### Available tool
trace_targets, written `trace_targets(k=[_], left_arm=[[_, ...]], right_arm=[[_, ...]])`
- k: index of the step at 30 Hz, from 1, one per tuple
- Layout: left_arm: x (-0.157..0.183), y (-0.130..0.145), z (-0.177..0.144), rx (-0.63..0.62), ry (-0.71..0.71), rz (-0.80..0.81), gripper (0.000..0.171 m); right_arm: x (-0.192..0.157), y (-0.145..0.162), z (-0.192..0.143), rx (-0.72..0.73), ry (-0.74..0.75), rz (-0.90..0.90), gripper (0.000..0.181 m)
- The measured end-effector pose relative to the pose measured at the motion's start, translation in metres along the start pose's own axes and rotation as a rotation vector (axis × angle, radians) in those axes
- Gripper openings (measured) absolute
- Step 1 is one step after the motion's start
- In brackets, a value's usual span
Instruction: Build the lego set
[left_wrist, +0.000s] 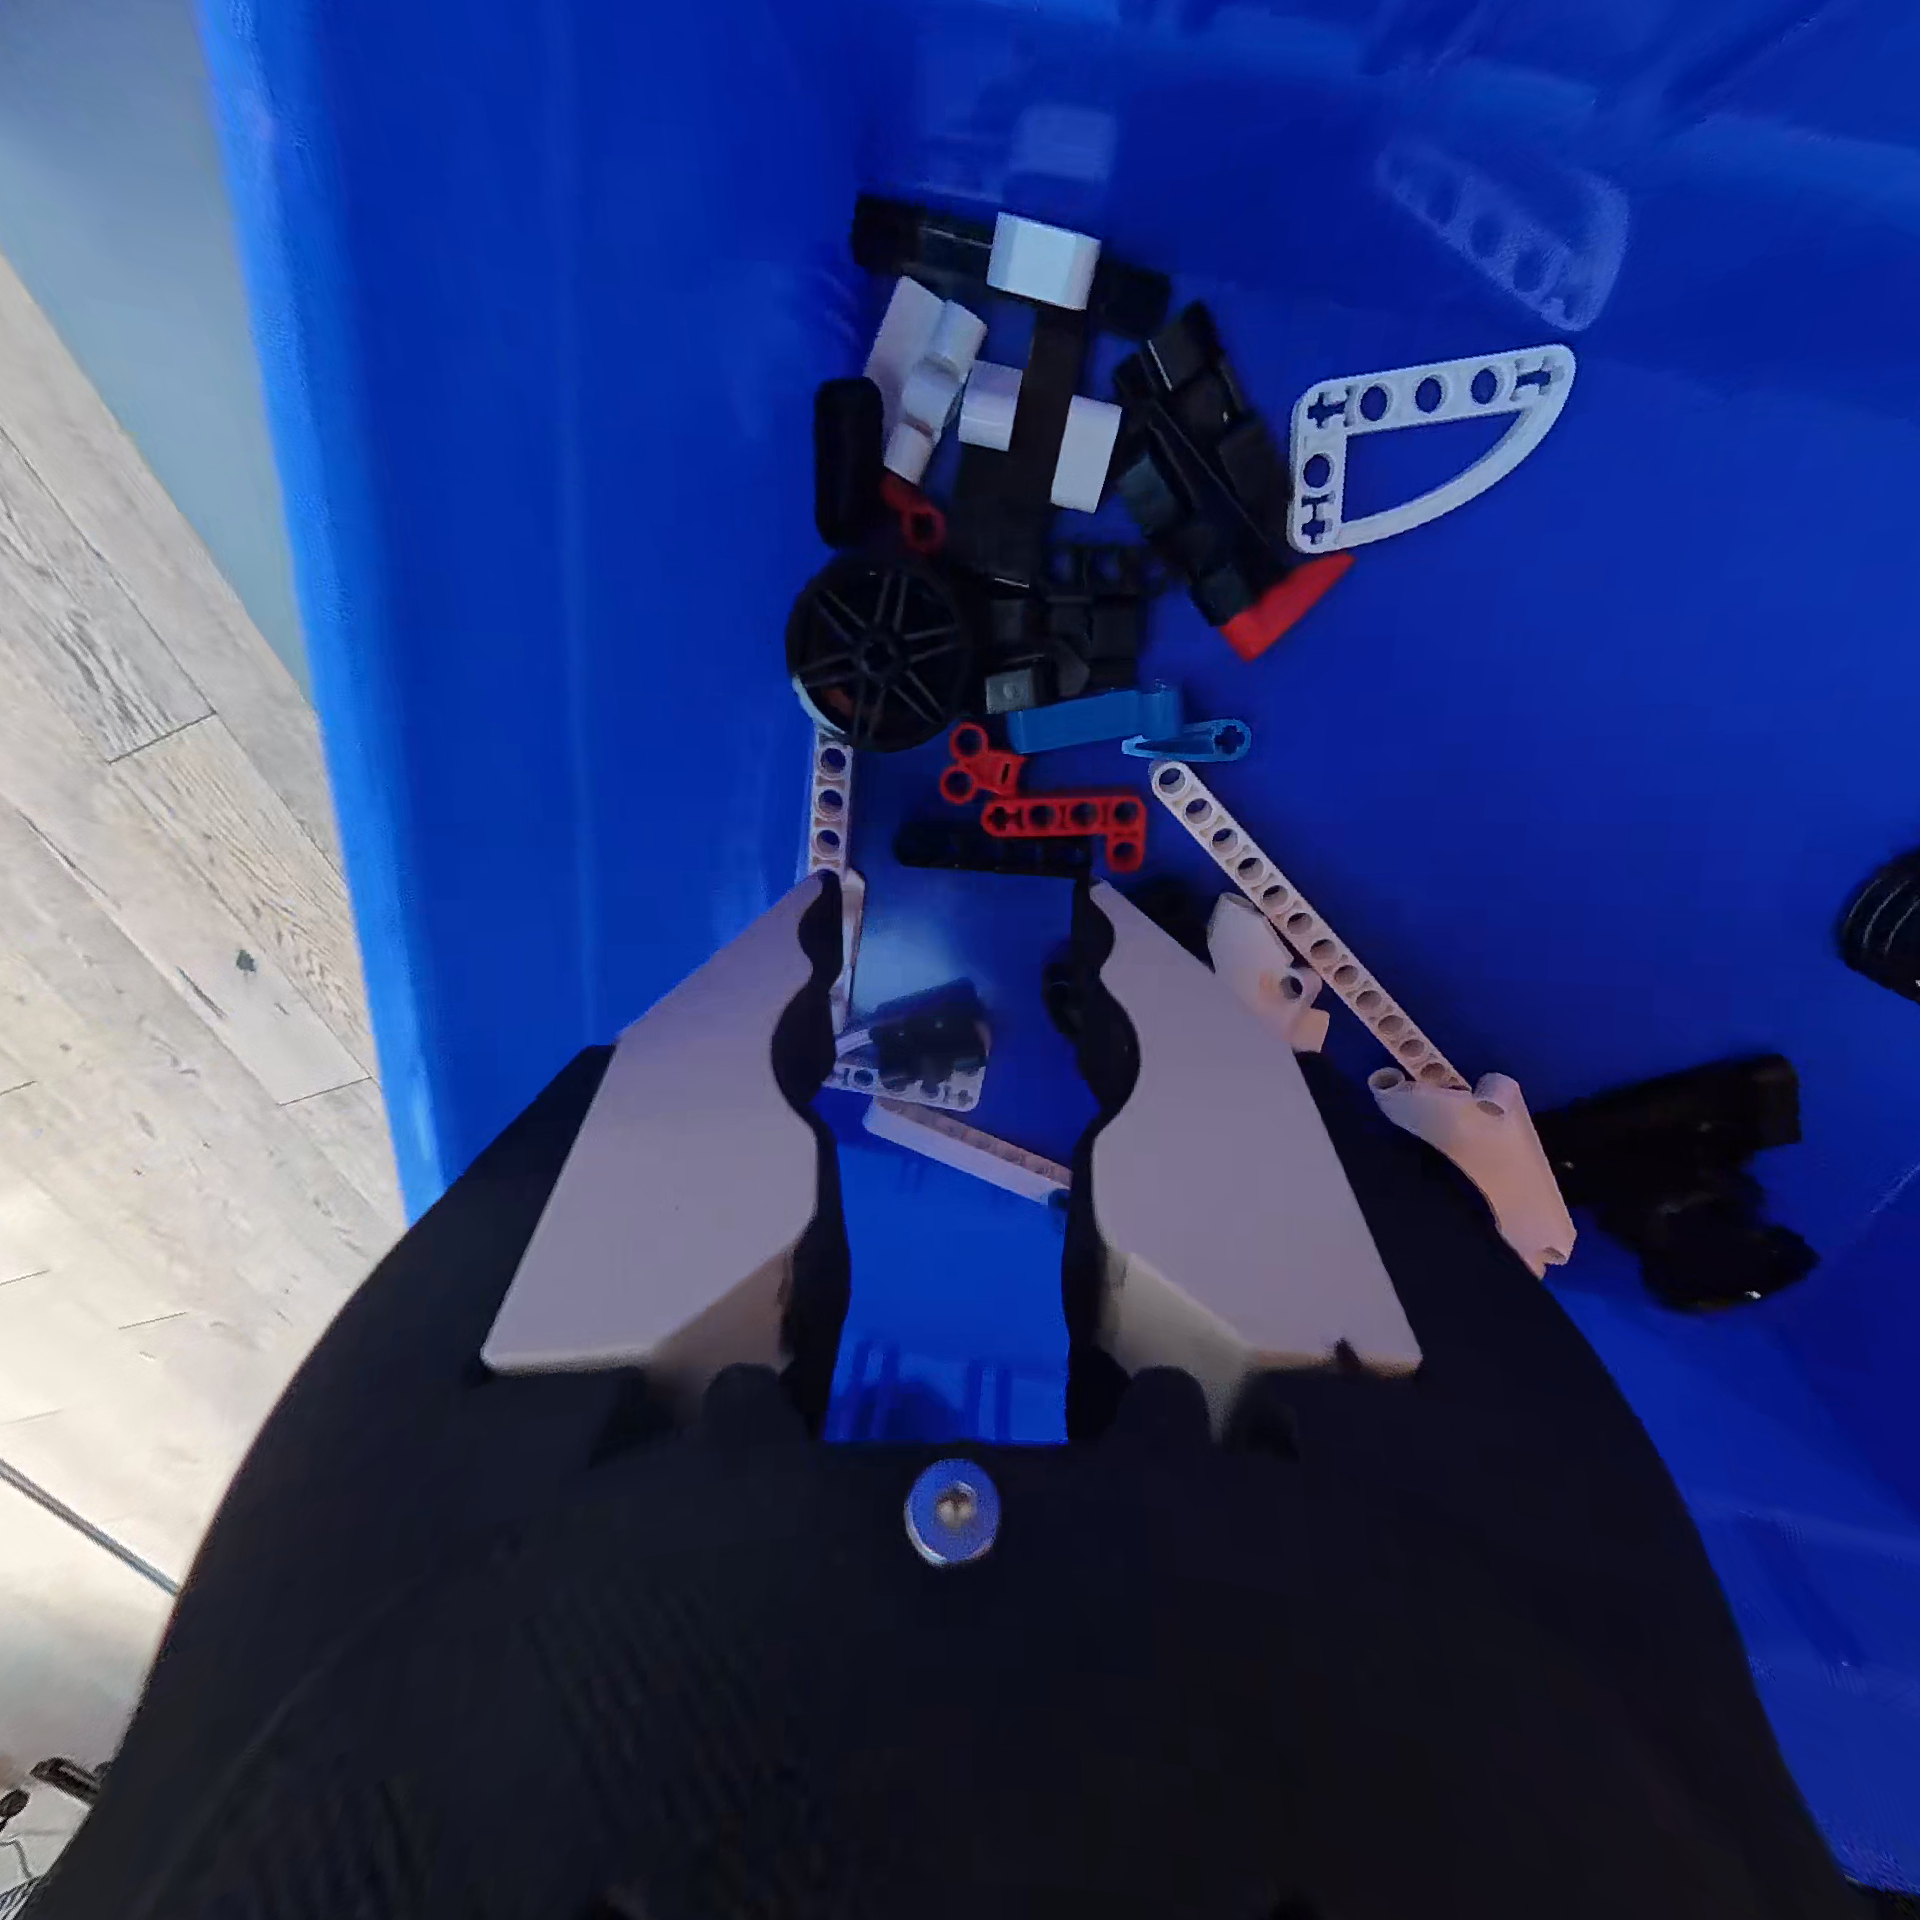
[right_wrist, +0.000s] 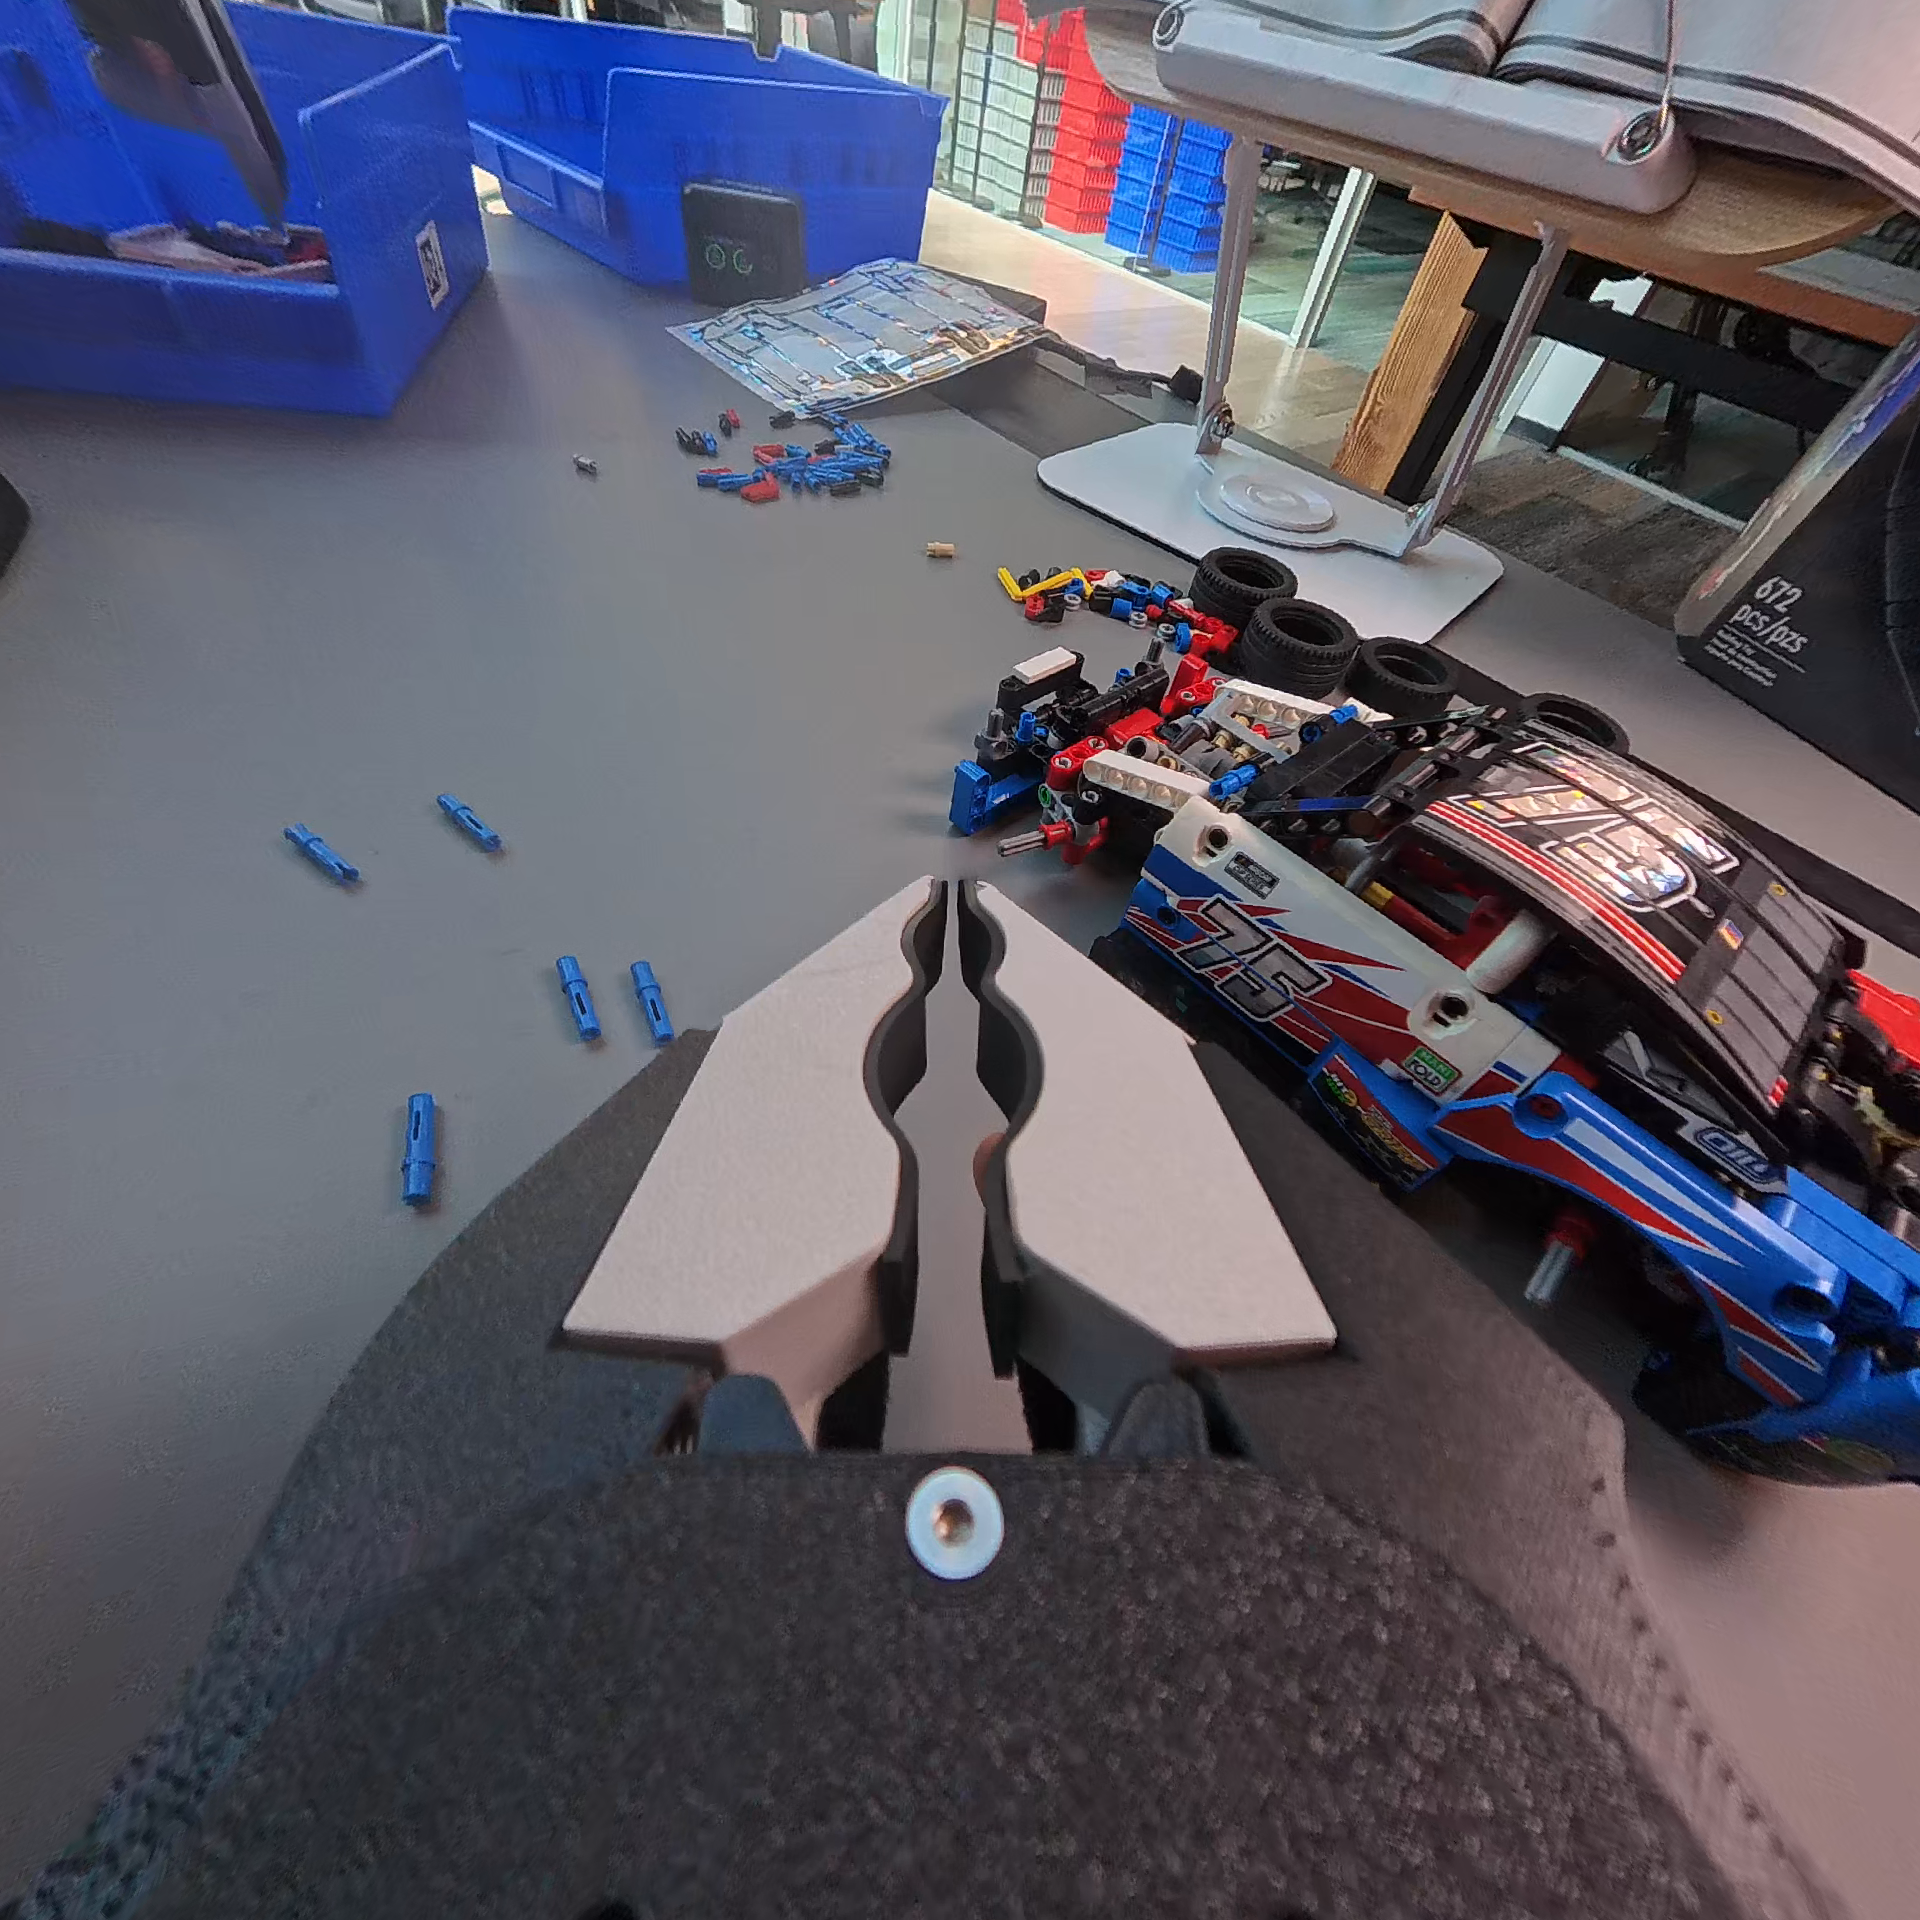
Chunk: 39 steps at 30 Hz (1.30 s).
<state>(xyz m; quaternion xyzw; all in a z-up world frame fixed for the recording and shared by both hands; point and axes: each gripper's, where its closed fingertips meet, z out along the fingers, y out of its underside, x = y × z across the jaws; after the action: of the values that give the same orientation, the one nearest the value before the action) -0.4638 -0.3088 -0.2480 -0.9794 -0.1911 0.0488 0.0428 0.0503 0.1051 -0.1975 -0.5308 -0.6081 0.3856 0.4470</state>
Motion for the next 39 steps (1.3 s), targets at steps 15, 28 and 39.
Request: trace_targets(k=[15,28,39], left_arm=[[0.002,-0.004,0.003,0.007,-0.025,0.087,0.014],[0.01,-0.009,-0.026,0.112,-0.028,0.155,0.0],[0.097,-0.055,-0.083,0.423,0.222,0.323,0.0]], right_arm=[[0.0,0.002,0.001,-0.013,0.003,-0.006,0.0],[-0.003,0.004,0.002,-0.024,-0.001,-0.029,0.0],[-0.003,0.004,0.003,-0.026,0.006,-0.034,0.0]])
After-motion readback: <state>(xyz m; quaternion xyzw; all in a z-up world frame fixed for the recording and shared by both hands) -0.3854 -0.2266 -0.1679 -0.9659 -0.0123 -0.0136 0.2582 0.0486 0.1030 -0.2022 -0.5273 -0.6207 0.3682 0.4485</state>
